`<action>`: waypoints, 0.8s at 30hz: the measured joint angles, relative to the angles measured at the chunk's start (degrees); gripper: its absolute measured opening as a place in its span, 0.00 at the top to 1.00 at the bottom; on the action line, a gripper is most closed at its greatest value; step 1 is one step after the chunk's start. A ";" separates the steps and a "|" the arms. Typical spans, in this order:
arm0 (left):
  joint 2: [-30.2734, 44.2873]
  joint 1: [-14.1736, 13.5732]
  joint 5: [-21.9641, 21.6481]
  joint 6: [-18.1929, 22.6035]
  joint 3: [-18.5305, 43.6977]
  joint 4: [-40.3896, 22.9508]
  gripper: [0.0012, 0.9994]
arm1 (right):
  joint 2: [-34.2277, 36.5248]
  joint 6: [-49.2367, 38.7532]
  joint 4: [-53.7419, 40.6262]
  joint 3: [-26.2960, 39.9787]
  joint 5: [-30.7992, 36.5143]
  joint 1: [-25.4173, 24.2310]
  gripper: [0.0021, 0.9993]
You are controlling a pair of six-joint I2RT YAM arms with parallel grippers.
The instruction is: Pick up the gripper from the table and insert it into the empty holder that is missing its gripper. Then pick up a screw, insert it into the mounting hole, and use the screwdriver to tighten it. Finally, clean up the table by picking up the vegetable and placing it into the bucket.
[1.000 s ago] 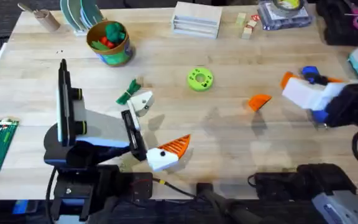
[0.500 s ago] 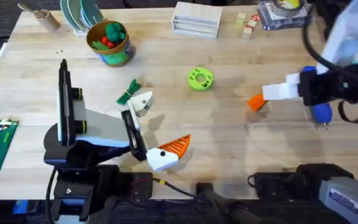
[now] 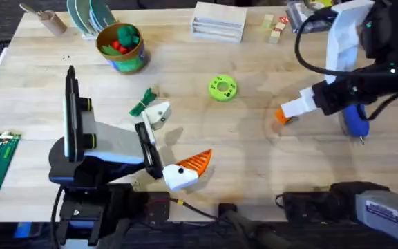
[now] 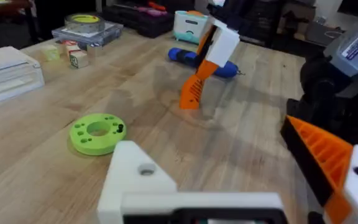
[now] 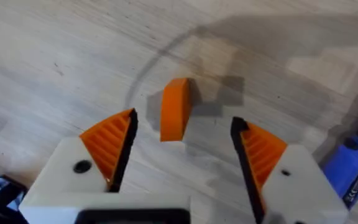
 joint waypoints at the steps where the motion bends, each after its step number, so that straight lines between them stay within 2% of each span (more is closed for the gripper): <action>1: 0.01 0.00 0.00 0.00 0.00 0.00 0.01 | 0.50 -0.15 0.08 0.00 0.00 0.06 0.05; 10: 0.00 0.00 0.00 0.00 0.00 0.00 0.01 | 5.33 -0.37 0.12 0.00 1.52 3.70 0.05; 15: 0.00 0.00 0.00 0.00 0.00 0.00 0.01 | 6.51 -0.57 0.49 0.00 4.15 6.12 0.12; 16: 0.01 0.00 0.00 0.00 0.00 0.00 0.01 | 6.49 -0.57 0.21 0.00 5.30 6.32 0.27; 20: 0.00 0.00 0.00 0.00 0.00 0.00 0.01 | 6.49 -0.57 0.32 0.00 5.77 6.32 0.45; 24: 0.02 0.00 0.00 0.00 0.00 0.00 0.01 | 6.49 -0.48 0.60 0.00 5.86 6.32 0.59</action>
